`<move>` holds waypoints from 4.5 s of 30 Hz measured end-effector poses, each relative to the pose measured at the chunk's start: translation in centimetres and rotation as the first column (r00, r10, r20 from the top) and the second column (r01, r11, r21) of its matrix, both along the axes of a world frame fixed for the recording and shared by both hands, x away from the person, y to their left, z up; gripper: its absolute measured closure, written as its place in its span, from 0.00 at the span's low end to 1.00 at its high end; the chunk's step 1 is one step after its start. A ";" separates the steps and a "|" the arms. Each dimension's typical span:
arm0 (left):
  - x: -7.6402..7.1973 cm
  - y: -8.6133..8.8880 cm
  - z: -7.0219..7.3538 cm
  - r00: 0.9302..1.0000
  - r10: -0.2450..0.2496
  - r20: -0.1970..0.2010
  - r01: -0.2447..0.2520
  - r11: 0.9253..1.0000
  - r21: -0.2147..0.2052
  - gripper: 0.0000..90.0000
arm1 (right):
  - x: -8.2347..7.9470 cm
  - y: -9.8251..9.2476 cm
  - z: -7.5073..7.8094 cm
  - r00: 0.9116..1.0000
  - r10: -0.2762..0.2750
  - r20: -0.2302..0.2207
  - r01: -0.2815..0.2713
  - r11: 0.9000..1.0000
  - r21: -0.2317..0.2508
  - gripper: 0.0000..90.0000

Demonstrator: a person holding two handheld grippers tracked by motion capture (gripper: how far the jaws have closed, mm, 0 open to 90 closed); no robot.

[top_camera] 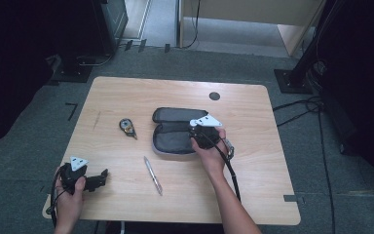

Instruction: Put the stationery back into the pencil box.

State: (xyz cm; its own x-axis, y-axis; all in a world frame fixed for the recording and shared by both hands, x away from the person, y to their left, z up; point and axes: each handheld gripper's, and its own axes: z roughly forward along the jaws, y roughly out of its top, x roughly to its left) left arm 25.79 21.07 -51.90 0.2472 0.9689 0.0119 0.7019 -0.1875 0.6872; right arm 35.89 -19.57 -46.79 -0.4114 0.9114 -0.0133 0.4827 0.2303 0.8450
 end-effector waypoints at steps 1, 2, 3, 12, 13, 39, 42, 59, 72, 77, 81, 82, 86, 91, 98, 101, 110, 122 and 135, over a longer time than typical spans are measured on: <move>0.0 0.0 0.0 1.000 -0.001 0.000 0.001 1.000 0.000 0.01 | 0.0 0.0 -0.2 1.000 0.000 -0.002 0.000 1.000 -0.006 0.73; 0.0 0.0 0.0 1.000 -0.001 0.000 0.001 1.000 0.000 0.01 | -0.2 -0.1 -0.4 1.000 0.001 0.008 -0.001 1.000 0.001 0.73; 0.0 0.0 0.0 1.000 -0.001 0.000 0.001 1.000 0.000 0.01 | -0.3 -0.2 -0.5 1.000 0.000 0.010 0.000 1.000 0.006 0.73; 0.0 0.0 0.0 1.000 0.000 0.000 0.000 1.000 -0.001 0.01 | -1.8 -1.1 -0.4 0.999 0.028 -0.041 -0.027 0.999 0.028 0.73; 0.0 0.0 0.0 1.000 0.000 0.000 0.000 1.000 -0.001 0.01 | -2.0 -1.3 -0.4 0.998 0.032 -0.046 -0.031 0.999 0.025 0.73; 0.0 0.0 0.0 1.000 -0.001 0.000 0.001 1.000 -0.001 0.01 | -2.0 -0.8 -2.5 0.984 0.062 -0.168 -0.057 0.998 0.035 0.70; 0.0 0.0 0.0 1.000 -0.001 0.000 0.001 1.000 -0.001 0.01 | -1.9 -0.8 -2.7 0.984 0.047 -0.169 -0.043 0.999 0.026 0.70; 0.0 0.0 0.0 1.000 -0.001 0.000 0.001 1.000 -0.001 0.01 | -1.2 -0.6 -2.7 0.989 -0.013 -0.149 -0.001 0.996 -0.090 0.66; 0.0 0.0 0.0 1.000 -0.001 0.000 0.001 1.000 0.000 0.01 | -0.2 -0.3 -2.9 0.992 -0.104 -0.068 0.083 0.962 -0.258 0.59; 0.0 0.0 0.0 1.000 -0.001 0.000 0.001 1.000 0.000 0.01 | -0.1 -0.3 -3.2 0.992 -0.101 -0.070 0.080 0.963 -0.258 0.69; 0.0 0.0 0.0 1.000 -0.001 0.000 0.001 1.000 0.000 0.01 | 0.0 -0.3 -3.1 0.994 -0.102 -0.036 0.090 0.962 -0.257 0.75; 0.0 0.0 0.0 1.000 -0.001 0.000 0.001 1.000 0.000 0.01 | 0.1 -0.4 -3.1 0.994 -0.107 -0.028 0.097 0.961 -0.258 0.75; 0.0 0.0 0.0 1.000 -0.001 0.000 0.001 1.000 0.000 0.01 | 0.4 -0.4 -3.0 0.992 -0.125 -0.012 0.117 0.958 -0.262 0.74; 0.0 0.0 0.0 1.000 -0.001 0.000 0.001 1.000 0.000 0.01 | 0.0 -0.7 -2.4 0.991 -0.132 0.000 0.130 0.972 -0.198 0.65; 0.0 0.0 0.0 1.000 -0.001 0.000 0.001 1.000 -0.001 0.01 | -0.9 -1.8 -1.5 0.995 -0.100 -0.013 0.098 0.989 -0.111 0.47; 0.0 0.0 0.0 1.000 0.000 0.000 0.000 1.000 -0.001 0.01 | -1.4 -2.4 -1.1 0.996 -0.080 -0.028 0.078 0.995 -0.060 0.38; 0.0 0.0 0.0 1.000 -0.001 0.000 0.001 1.000 -0.001 0.01 | -3.2 -4.2 -0.2 0.997 -0.066 -0.029 0.066 0.997 -0.030 0.14; 0.0 0.0 0.0 1.000 -0.001 0.000 0.001 1.000 -0.001 0.01 | -4.8 -8.0 -0.7 0.987 -0.152 -0.049 0.150 0.988 -0.047 0.00; 0.0 0.0 0.0 1.000 -0.001 -0.001 0.001 1.000 -0.001 0.01 | -6.2 -11.6 -2.0 0.976 -0.201 -0.081 0.199 0.979 -0.036 0.00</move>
State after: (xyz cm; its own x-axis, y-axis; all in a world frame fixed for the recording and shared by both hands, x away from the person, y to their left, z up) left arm 25.78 21.05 -51.90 0.2480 0.9687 0.0107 0.7021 -0.1874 0.6869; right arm 29.69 -31.13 -48.84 -0.2219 0.9750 -0.0128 0.5898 0.1446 0.7945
